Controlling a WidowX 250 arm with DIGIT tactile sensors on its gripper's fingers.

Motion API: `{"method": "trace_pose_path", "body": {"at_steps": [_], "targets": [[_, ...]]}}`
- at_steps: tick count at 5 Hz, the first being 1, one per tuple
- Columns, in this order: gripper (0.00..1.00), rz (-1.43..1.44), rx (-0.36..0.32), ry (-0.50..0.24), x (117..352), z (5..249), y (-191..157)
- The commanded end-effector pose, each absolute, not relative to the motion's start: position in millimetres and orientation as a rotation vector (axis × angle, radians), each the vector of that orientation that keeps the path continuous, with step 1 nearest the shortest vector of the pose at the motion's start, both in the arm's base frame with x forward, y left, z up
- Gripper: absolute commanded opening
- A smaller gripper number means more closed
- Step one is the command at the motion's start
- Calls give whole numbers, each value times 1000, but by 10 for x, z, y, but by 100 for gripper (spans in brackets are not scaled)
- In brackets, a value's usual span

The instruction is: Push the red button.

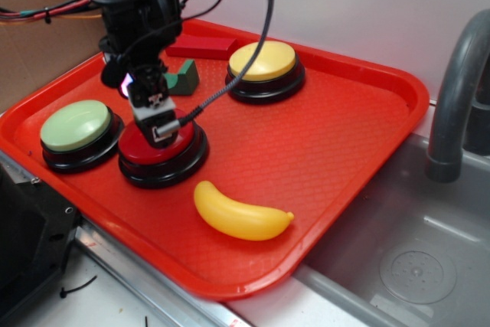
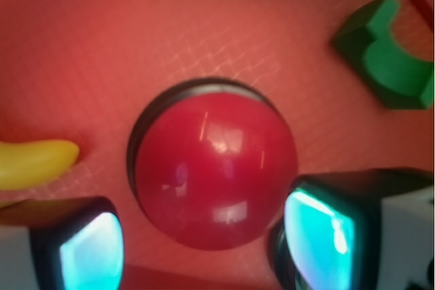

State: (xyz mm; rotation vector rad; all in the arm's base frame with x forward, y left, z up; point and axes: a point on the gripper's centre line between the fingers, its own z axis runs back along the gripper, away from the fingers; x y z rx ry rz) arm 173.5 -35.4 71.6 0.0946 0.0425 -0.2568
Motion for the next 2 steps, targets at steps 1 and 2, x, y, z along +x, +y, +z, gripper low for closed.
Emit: {"method": "trace_pose_path", "body": {"at_steps": [1, 2], "targets": [[100, -277, 89, 50, 1826, 536, -362], [100, -280, 80, 66, 1819, 448, -355]]}}
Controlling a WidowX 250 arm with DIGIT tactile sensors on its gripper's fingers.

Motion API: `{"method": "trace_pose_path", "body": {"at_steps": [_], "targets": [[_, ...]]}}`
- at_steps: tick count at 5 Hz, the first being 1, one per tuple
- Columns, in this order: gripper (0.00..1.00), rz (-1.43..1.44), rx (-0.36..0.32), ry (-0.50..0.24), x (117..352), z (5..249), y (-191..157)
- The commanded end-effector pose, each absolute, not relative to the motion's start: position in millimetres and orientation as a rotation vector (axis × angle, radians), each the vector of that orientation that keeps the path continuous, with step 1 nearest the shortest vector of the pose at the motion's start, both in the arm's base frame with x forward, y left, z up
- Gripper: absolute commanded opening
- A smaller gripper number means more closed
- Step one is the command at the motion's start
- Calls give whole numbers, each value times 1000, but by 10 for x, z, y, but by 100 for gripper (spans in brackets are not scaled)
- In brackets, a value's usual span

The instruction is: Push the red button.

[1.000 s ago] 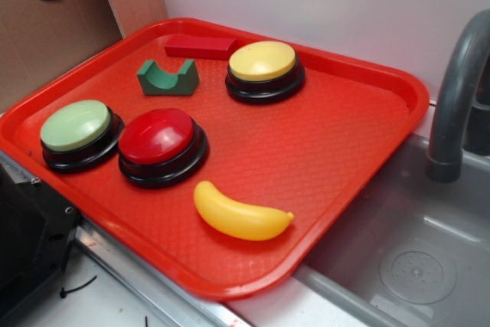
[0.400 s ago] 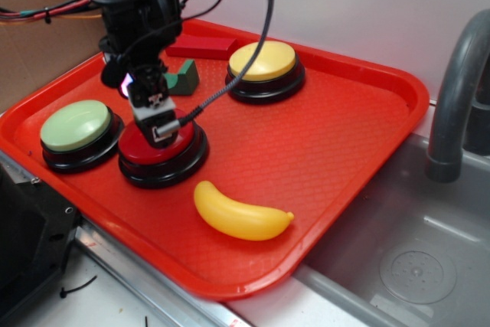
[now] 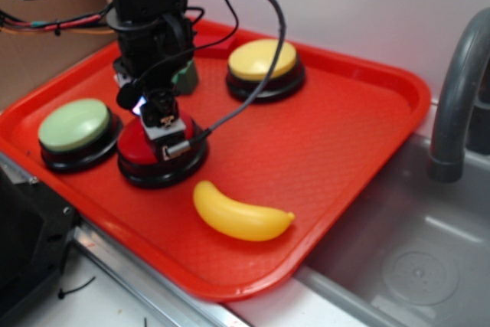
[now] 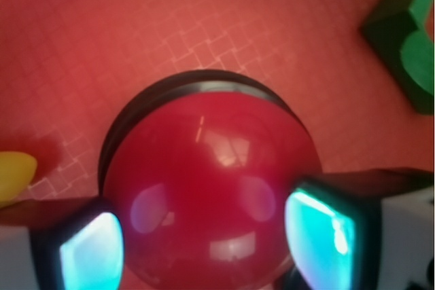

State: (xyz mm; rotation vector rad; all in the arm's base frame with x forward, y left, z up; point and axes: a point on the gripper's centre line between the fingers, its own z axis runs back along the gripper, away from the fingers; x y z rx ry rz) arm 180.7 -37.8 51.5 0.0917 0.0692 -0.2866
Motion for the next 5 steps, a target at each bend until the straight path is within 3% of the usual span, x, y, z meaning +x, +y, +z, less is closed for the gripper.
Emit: {"method": "trace_pose_path", "body": {"at_steps": [1, 3, 5], "targets": [[100, -283, 84, 57, 1838, 545, -369], [100, -257, 78, 42, 1933, 935, -351], [100, -233, 71, 29, 1877, 1107, -295]]}}
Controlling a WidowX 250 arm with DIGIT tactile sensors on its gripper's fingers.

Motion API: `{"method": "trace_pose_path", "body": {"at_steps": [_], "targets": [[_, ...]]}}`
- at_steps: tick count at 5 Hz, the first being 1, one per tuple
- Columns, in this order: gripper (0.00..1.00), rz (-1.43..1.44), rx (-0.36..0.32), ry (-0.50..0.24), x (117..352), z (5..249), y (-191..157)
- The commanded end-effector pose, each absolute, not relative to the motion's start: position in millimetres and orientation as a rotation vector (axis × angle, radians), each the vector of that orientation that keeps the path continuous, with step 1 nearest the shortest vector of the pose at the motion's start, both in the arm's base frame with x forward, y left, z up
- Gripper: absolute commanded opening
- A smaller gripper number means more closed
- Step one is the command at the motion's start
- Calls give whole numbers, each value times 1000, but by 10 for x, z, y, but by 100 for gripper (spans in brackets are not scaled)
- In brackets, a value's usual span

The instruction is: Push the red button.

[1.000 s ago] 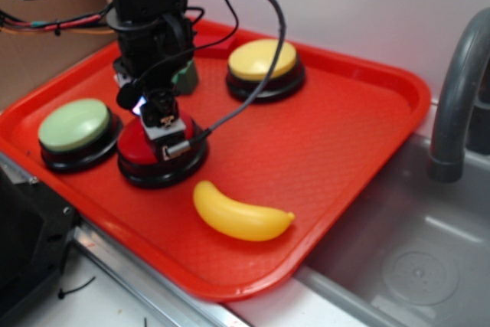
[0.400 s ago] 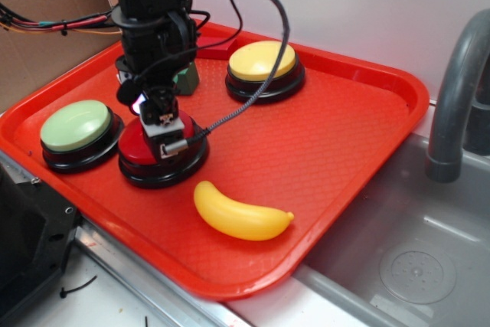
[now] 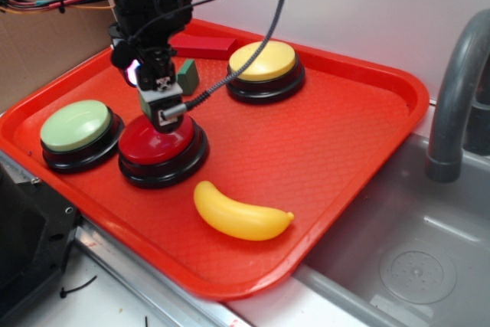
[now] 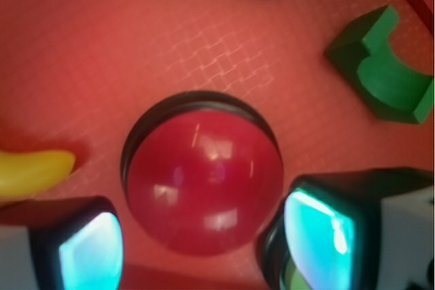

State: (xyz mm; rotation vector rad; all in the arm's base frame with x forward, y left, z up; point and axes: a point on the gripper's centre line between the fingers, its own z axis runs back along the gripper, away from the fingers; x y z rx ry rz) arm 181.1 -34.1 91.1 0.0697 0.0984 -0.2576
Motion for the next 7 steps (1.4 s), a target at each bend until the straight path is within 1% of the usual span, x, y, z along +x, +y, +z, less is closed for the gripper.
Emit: {"method": "trace_pose_path", "body": {"at_steps": [1, 3, 7], "targets": [[100, -224, 80, 29, 1842, 1182, -281], [100, -225, 97, 39, 1847, 1248, -295], [100, -212, 114, 30, 1837, 1386, -287]]}}
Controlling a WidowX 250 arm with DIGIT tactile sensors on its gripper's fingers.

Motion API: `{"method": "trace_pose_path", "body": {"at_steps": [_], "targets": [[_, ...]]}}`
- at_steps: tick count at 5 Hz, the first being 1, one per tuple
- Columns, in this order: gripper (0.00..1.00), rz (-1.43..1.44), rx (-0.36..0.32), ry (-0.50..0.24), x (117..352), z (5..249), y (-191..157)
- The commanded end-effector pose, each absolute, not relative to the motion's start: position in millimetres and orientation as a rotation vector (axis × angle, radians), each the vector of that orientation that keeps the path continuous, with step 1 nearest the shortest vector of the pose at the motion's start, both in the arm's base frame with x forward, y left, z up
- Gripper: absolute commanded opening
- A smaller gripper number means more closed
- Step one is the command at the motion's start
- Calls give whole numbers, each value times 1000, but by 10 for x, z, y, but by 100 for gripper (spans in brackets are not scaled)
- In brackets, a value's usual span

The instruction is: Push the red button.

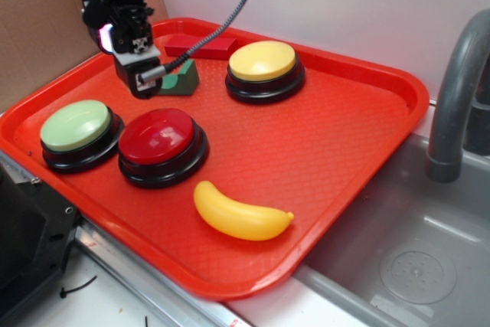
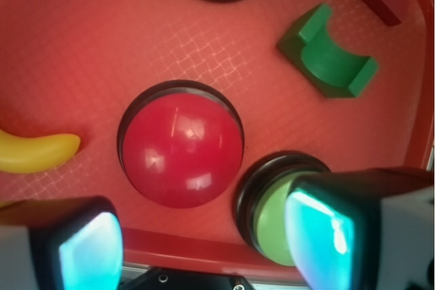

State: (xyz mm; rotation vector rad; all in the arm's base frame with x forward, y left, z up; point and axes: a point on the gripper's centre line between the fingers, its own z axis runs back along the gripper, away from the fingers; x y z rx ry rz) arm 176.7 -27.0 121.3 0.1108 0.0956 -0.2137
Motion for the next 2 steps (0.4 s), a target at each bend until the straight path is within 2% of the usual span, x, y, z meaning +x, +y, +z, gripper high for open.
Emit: {"method": "trace_pose_path", "body": {"at_steps": [1, 2], "targets": [[100, -209, 116, 27, 1829, 1419, -286], [100, -192, 114, 4, 1802, 1452, -300]]}}
